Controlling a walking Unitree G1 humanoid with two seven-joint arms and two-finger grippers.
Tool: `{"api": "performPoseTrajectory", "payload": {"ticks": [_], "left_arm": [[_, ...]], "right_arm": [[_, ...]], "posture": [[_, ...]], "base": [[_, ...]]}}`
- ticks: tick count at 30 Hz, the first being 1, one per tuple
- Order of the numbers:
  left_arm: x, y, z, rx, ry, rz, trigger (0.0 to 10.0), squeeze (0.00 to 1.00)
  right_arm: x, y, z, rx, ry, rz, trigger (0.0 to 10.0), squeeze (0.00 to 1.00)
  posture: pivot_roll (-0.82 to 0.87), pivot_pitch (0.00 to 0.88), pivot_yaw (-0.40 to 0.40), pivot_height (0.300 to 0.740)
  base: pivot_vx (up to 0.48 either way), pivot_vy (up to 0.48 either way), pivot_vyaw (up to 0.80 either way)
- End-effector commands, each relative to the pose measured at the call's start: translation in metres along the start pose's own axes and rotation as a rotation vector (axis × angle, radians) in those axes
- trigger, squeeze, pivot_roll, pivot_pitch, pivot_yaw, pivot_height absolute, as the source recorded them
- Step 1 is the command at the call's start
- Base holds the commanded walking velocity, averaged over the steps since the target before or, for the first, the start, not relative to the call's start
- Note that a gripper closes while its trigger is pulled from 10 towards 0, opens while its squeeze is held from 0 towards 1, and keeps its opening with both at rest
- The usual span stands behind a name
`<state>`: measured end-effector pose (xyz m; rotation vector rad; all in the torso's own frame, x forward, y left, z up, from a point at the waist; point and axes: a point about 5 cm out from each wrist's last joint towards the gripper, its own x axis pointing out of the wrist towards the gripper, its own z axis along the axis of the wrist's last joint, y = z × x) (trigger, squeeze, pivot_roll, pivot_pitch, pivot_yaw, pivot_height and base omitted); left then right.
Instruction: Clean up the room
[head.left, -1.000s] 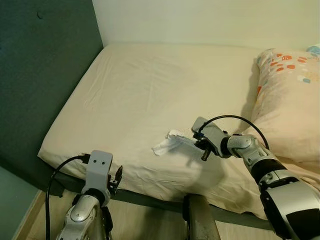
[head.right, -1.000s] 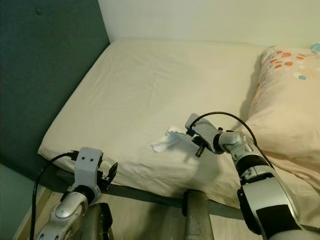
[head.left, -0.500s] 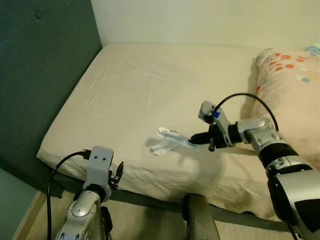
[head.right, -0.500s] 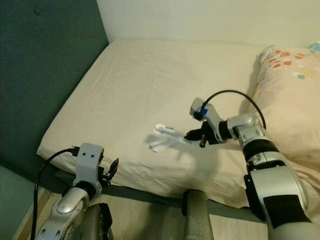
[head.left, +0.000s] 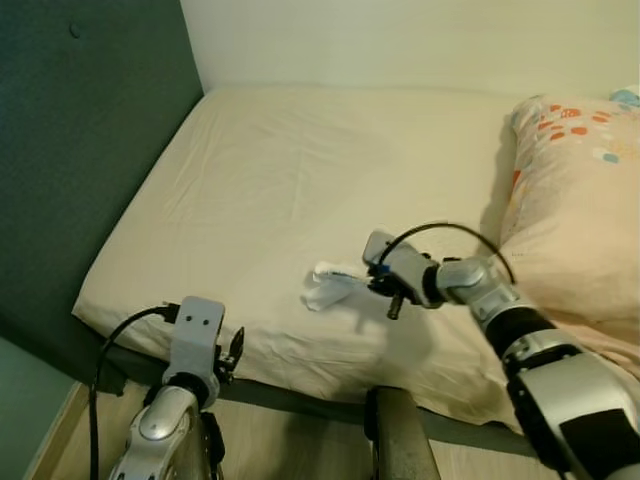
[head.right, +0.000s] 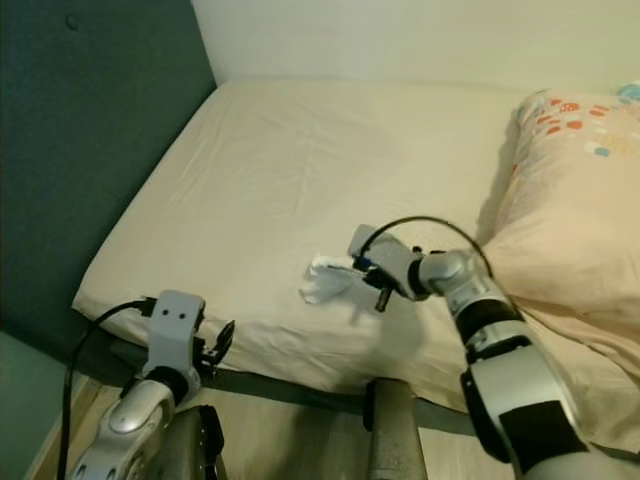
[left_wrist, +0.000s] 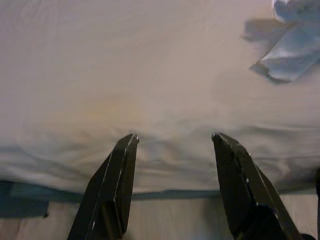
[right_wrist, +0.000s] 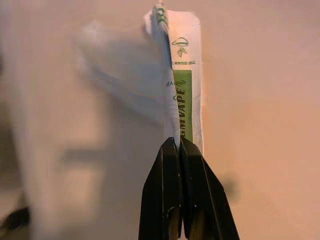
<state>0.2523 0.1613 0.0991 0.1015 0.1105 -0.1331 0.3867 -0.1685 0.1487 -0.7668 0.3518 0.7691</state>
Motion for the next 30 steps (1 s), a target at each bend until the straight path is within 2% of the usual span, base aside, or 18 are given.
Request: {"api": "performPoseTrajectory", "payload": {"ticks": [1,4,7,14,17,20,21,22,23,24,26,27,28,29,30], "left_arm": [[-0.006,0.006,0.001,0.023,-0.002,0.009,10.0,0.0],[-0.008,0.007,0.003,0.024,-0.011,0.007,10.0,0.0],[-0.015,0.009,0.006,0.027,-0.024,0.012,10.0,0.0],[-0.016,0.008,0.005,0.026,-0.024,0.01,10.0,0.0],[-0.012,0.006,0.005,0.018,-0.028,0.009,10.0,0.0],[-0.011,0.007,0.005,0.019,-0.025,0.011,10.0,0.0],[-0.006,0.011,0.002,0.001,-0.014,0.055,10.0,0.0],[-0.002,0.015,0.0,-0.017,-0.005,0.095,10.0,0.0],[0.002,0.018,-0.002,-0.028,0.002,0.124,10.0,0.0],[0.005,0.019,-0.003,-0.019,0.007,0.157,10.0,0.0],[0.007,0.019,-0.004,-0.009,0.009,0.172,10.0,0.0],[0.009,0.021,-0.004,-0.018,0.015,0.212,10.0,0.0],[0.011,0.023,-0.006,-0.043,0.022,0.264,10.0,0.0],[0.011,0.023,-0.006,-0.043,0.022,0.264,10.0,0.0],[0.011,0.024,-0.006,-0.052,0.024,0.279,10.0,0.0]], "right_arm": [[0.002,0.001,0.001,0.035,-0.013,-0.032,0.0,0.0],[0.003,0.0,0.003,0.046,-0.027,-0.054,0.0,0.0],[0.005,-0.005,0.012,0.081,-0.082,-0.134,0.0,0.0],[0.006,-0.006,0.016,0.086,-0.099,-0.166,0.0,0.0],[0.001,-0.018,0.027,0.208,-0.198,-0.208,0.0,0.0],[-0.001,-0.022,0.031,0.248,-0.229,-0.225,0.0,0.0],[-0.004,-0.028,0.037,0.328,-0.298,-0.273,0.0,0.0],[-0.006,-0.032,0.041,0.395,-0.352,-0.323,2.8,0.0],[-0.006,-0.033,0.042,0.44,-0.387,-0.358,2.8,0.0],[-0.004,-0.029,0.043,0.483,-0.423,-0.39,10.0,0.0],[-0.001,-0.025,0.043,0.502,-0.439,-0.405,10.0,0.0],[0.004,-0.014,0.042,0.541,-0.454,-0.397,10.0,0.0],[0.014,0.008,0.04,0.559,-0.469,-0.373,10.0,0.0],[0.014,0.008,0.04,0.559,-0.469,-0.373,10.0,0.0],[0.018,0.018,0.041,0.55,-0.474,-0.363,10.0,0.0]], "posture": [[0.02,0.261,-0.017,0.543],[0.03,0.27,-0.018,0.543],[0.04,0.275,-0.02,0.543],[0.03,0.266,-0.026,0.543],[0.01,0.215,-0.042,0.543],[0.01,0.215,-0.042,0.543],[-0.03,0.159,-0.038,0.543],[-0.03,0.143,-0.04,0.543],[-0.04,0.126,-0.048,0.543],[-0.04,0.114,-0.051,0.543],[-0.04,0.114,-0.051,0.543],[-0.04,0.094,-0.059,0.543],[-0.03,0.087,-0.059,0.543],[-0.03,0.087,-0.059,0.543],[-0.03,0.083,-0.058,0.543]], "base": [[0.0,0.0,0.0],[0.0,0.0,0.0],[0.0,0.0,0.0],[0.0,0.0,0.0],[0.0,0.0,0.0],[0.0,0.0,0.0],[0.0,0.0,0.0],[0.0,0.0,0.0],[0.0,0.0,0.0],[0.0,0.0,0.0],[0.0,0.0,0.0],[0.0,0.0,0.0],[0.0,0.0,0.0],[0.0,0.0,0.0],[0.0,0.0,0.0]]}}
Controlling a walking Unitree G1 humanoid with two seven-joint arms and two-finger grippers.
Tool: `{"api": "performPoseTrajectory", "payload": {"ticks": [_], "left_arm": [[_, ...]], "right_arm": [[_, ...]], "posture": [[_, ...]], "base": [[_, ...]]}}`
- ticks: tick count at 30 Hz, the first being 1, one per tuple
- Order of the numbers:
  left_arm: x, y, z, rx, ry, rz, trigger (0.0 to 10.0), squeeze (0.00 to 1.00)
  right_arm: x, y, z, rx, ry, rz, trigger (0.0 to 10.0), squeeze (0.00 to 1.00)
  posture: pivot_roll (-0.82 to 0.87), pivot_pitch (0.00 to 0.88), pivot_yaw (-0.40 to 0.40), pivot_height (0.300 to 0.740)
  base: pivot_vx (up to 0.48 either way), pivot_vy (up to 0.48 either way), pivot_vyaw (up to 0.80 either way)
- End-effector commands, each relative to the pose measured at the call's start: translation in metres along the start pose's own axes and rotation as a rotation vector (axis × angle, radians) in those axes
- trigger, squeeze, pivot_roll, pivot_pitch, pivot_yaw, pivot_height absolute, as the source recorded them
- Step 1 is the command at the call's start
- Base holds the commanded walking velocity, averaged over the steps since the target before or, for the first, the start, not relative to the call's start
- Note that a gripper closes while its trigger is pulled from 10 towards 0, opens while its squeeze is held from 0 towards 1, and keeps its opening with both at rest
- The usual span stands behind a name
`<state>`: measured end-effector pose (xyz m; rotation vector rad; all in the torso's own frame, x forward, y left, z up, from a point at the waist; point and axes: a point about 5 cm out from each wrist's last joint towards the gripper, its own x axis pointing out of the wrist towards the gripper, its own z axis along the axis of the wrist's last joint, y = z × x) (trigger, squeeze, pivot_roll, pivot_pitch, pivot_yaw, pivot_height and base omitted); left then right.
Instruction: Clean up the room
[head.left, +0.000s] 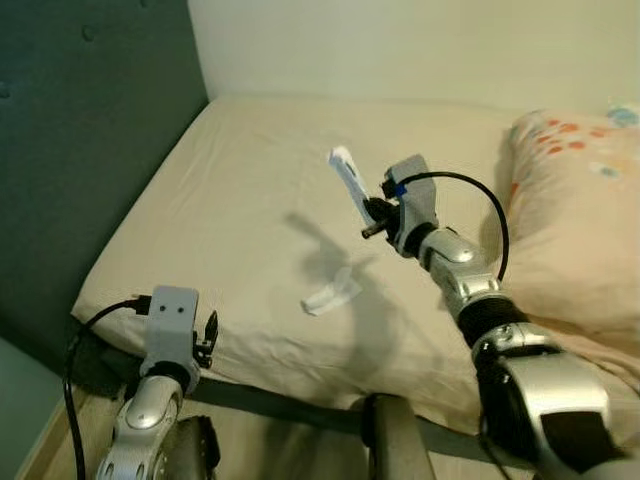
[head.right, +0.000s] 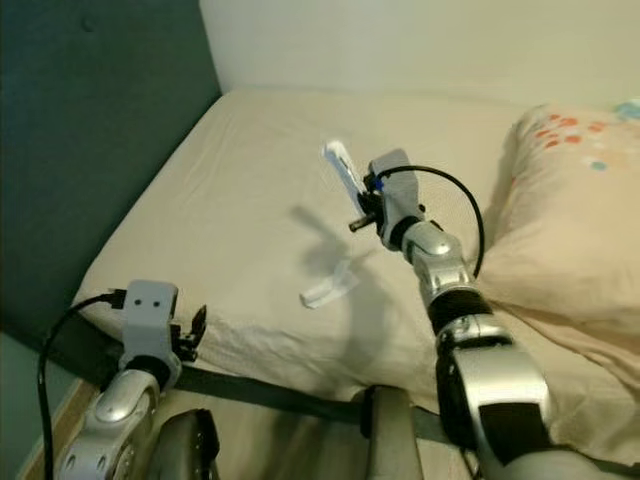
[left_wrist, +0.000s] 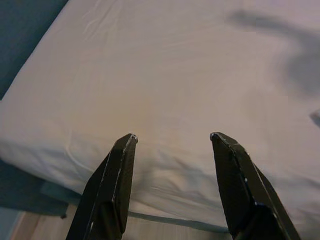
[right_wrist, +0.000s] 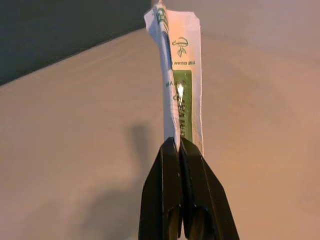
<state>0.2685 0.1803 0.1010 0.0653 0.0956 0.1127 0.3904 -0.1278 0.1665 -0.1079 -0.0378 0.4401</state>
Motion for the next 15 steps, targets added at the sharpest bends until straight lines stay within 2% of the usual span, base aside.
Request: {"api": "performPoseTrajectory", "payload": {"ticks": [1,2,3,4,5,7,15], "left_arm": [[-0.001,0.004,-0.008,0.0,0.028,0.036,10.0,0.0],[-0.002,0.005,-0.008,0.002,0.028,0.046,10.0,0.0],[-0.002,0.005,-0.008,0.002,0.028,0.046,10.0,0.0],[-0.007,0.01,-0.011,-0.001,0.025,0.09,10.0,0.0],[-0.007,0.01,-0.011,-0.001,0.025,0.09,10.0,0.0],[-0.011,0.015,-0.012,-0.005,0.012,0.123,10.0,0.0],[-0.002,0.015,-0.004,-0.002,-0.038,0.154,10.0,0.0]], "right_arm": [[-0.001,0.008,-0.008,0.004,0.021,0.016,10.0,0.0],[-0.004,0.018,-0.015,-0.02,0.017,0.016,10.0,0.0],[-0.004,0.018,-0.015,-0.02,0.017,0.016,10.0,0.0],[-0.015,0.029,-0.033,-0.062,0.026,-0.027,10.0,0.0],[-0.015,0.029,-0.033,-0.062,0.026,-0.027,10.0,0.0],[-0.028,0.034,-0.046,-0.09,0.035,-0.053,10.0,0.0],[-0.043,0.035,-0.056,0.004,0.019,-0.127,10.0,0.0]], "posture": [[-0.03,0.083,-0.058,0.543],[-0.03,0.074,-0.053,0.543],[-0.03,0.074,-0.053,0.543],[-0.04,0.067,-0.051,0.543],[-0.04,0.067,-0.051,0.543],[-0.04,0.064,-0.05,0.543],[-0.04,0.054,-0.046,0.547]], "base": [[0.0,0.0,0.0],[0.0,0.0,0.0],[0.0,0.0,0.0],[0.0,0.0,0.0],[0.0,0.0,0.0],[0.0,0.0,0.0],[0.0,0.0,0.0]]}}
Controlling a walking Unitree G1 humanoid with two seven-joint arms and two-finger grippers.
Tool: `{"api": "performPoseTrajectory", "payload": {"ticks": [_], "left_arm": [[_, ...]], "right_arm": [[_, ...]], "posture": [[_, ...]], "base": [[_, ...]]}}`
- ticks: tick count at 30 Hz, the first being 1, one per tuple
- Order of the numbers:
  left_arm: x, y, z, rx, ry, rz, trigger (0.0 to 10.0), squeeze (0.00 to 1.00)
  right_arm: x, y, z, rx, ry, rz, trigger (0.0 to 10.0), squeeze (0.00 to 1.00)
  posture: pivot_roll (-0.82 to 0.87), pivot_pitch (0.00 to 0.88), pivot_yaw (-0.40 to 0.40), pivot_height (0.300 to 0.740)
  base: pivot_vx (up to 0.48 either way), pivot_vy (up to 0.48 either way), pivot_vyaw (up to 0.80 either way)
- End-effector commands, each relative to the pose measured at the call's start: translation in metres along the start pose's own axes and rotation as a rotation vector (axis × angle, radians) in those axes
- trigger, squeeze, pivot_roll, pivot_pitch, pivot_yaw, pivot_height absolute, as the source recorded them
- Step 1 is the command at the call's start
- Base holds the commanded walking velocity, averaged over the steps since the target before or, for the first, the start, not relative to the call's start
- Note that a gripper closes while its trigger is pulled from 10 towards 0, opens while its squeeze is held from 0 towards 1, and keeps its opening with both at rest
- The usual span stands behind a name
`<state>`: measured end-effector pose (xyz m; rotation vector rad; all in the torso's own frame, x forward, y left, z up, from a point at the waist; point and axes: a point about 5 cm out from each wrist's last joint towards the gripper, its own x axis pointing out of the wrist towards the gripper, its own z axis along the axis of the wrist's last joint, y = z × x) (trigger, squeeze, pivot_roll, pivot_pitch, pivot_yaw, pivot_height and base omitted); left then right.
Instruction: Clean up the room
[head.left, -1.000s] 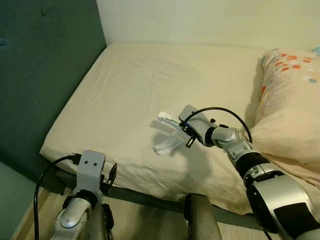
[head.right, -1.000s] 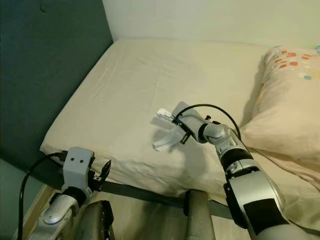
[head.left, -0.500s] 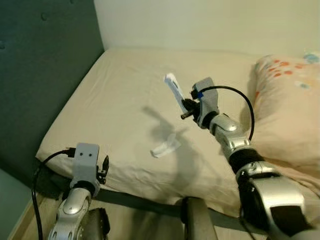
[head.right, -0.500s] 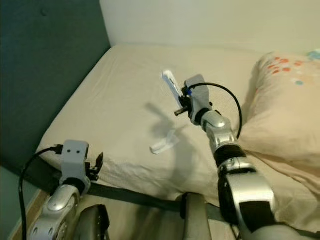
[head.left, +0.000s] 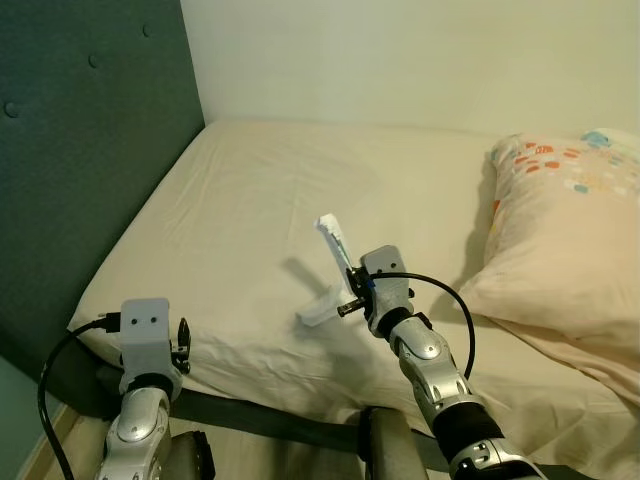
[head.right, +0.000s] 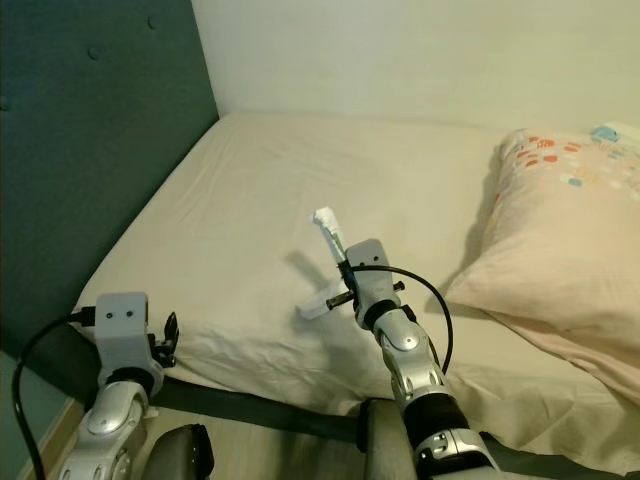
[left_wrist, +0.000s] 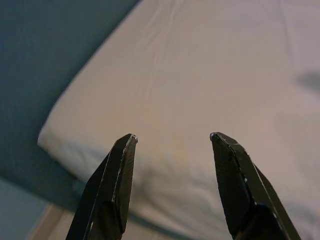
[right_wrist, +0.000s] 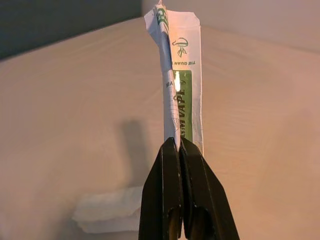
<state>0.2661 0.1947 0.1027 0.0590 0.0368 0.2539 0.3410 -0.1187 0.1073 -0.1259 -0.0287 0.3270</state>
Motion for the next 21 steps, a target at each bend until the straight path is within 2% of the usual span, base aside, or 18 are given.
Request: {"api": "performPoseTrajectory", "payload": {"ticks": [1,11,21], "left_arm": [[-0.0002,0.0002,-0.0041,0.016,0.011,0.013,10.0,0.0],[0.0029,0.0015,-0.0013,0.019,-0.013,0.024,10.0,0.0],[0.0033,-0.0031,-0.0075,0.014,0.014,-0.004,10.0,0.0]], "right_arm": [[-0.0026,-0.0009,-0.0003,0.027,-0.001,-0.021,10.0,0.0],[-0.0038,0.0035,0.0033,0.029,0.001,-0.035,10.0,0.0],[-0.005,0.0015,0.0015,0.039,0.014,-0.051,10.0,0.0]], "posture": [[-0.03,0.047,-0.048,0.551],[-0.01,0.025,-0.065,0.586],[-0.03,0.006,-0.054,0.626]], "base": [[0.0,0.0,0.0],[0.0,0.0,0.0],[0.0,0.0,0.0]]}}
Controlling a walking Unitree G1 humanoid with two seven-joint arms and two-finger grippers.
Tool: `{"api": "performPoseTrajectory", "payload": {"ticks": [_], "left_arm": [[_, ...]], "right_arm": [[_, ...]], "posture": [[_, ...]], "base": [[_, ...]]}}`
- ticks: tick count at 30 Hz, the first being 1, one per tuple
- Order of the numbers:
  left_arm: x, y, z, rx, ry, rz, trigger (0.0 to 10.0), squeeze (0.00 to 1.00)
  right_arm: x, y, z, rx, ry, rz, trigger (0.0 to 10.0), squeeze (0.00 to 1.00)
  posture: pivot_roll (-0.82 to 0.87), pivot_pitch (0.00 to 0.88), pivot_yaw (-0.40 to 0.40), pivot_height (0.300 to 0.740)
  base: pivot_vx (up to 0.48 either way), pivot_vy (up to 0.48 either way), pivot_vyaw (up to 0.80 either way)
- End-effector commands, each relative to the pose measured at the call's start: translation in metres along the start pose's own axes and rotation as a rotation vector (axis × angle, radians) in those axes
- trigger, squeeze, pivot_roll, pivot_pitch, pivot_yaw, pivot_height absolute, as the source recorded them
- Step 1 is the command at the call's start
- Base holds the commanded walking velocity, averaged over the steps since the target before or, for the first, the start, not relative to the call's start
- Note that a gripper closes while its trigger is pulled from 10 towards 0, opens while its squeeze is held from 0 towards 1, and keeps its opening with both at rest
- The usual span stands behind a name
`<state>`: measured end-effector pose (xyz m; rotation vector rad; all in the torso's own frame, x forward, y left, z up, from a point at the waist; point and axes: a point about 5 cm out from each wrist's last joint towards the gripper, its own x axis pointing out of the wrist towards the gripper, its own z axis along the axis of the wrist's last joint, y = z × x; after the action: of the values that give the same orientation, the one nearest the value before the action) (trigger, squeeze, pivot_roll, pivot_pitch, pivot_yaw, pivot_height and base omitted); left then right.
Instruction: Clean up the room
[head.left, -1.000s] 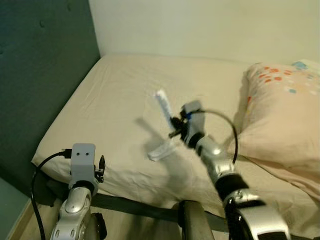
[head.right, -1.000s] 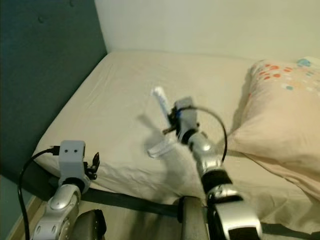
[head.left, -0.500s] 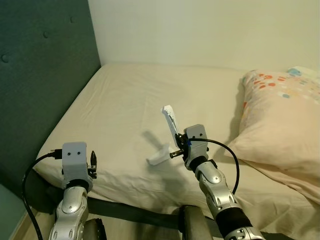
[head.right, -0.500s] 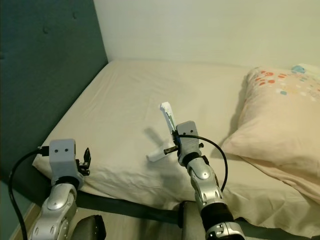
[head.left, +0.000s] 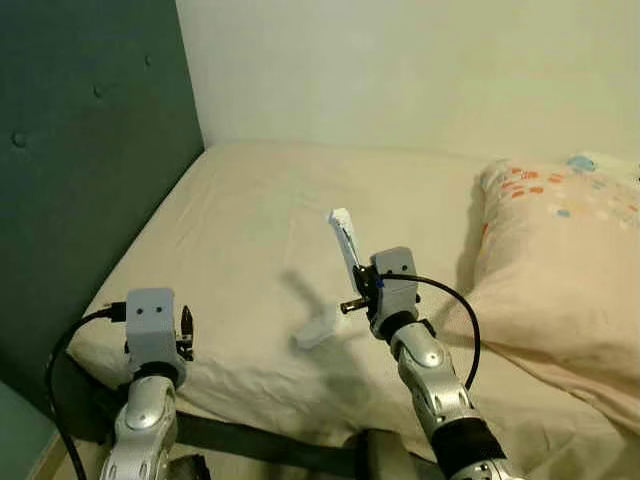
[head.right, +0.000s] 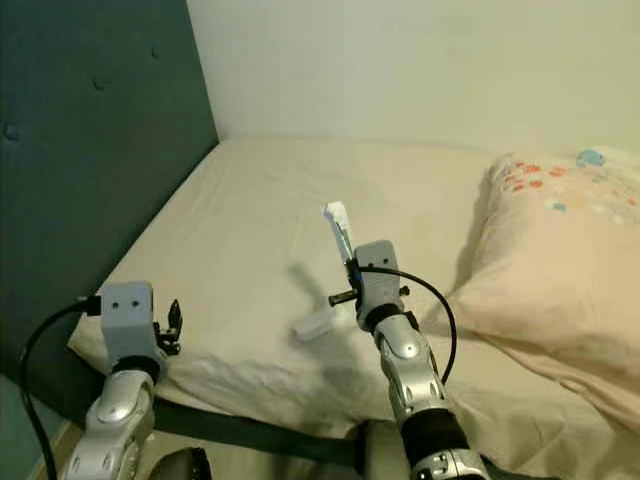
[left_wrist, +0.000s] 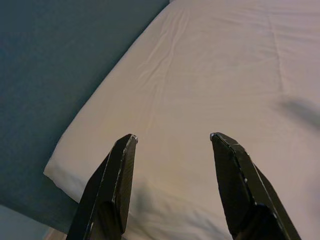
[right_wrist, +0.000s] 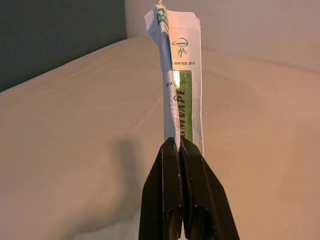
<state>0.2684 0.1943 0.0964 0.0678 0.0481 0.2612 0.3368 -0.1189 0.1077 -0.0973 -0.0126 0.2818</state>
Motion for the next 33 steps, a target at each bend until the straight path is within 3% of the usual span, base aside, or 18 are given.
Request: {"api": "performPoseTrajectory", "payload": {"ticks": [1,14,21,24,28,33], "left_arm": [[0.003,-0.002,-0.001,0.003,0.006,-0.018,10.0,0.0],[0.011,-0.005,0.003,-0.021,0.001,-0.032,10.0,0.0],[0.009,-0.009,-0.001,-0.116,0.024,-0.058,10.0,0.0],[0.009,-0.009,-0.001,-0.115,0.021,-0.06,10.0,0.0],[0.012,-0.007,0.0,-0.01,-0.002,-0.036,10.0,0.0],[0.013,-0.006,0.0,-0.038,-0.006,-0.033,10.0,0.0]], "right_arm": [[-0.001,0.0,0.001,0.007,0.003,-0.007,10.0,0.0],[-0.004,0.004,0.002,0.011,0.009,0.006,10.0,0.0],[-0.004,0.005,0.004,-0.001,0.015,0.021,10.0,0.0],[-0.005,0.005,0.003,0.003,0.017,0.019,10.0,0.0],[-0.008,0.006,0.0,0.01,0.027,0.018,10.0,0.0],[-0.008,0.007,-0.001,0.012,0.033,0.021,10.0,0.0]], "posture": [[-0.03,0.014,-0.043,0.631],[-0.06,0.006,-0.028,0.676],[-0.07,0.02,-0.018,0.701],[-0.07,0.02,-0.018,0.706],[-0.07,0.031,-0.022,0.726],[-0.07,0.036,-0.026,0.731]], "base": [[0.0,0.0,0.0],[0.0,0.0,0.0],[0.0,0.0,0.0],[0.0,0.0,0.0],[0.0,0.0,0.0],[0.0,0.0,0.0]]}}
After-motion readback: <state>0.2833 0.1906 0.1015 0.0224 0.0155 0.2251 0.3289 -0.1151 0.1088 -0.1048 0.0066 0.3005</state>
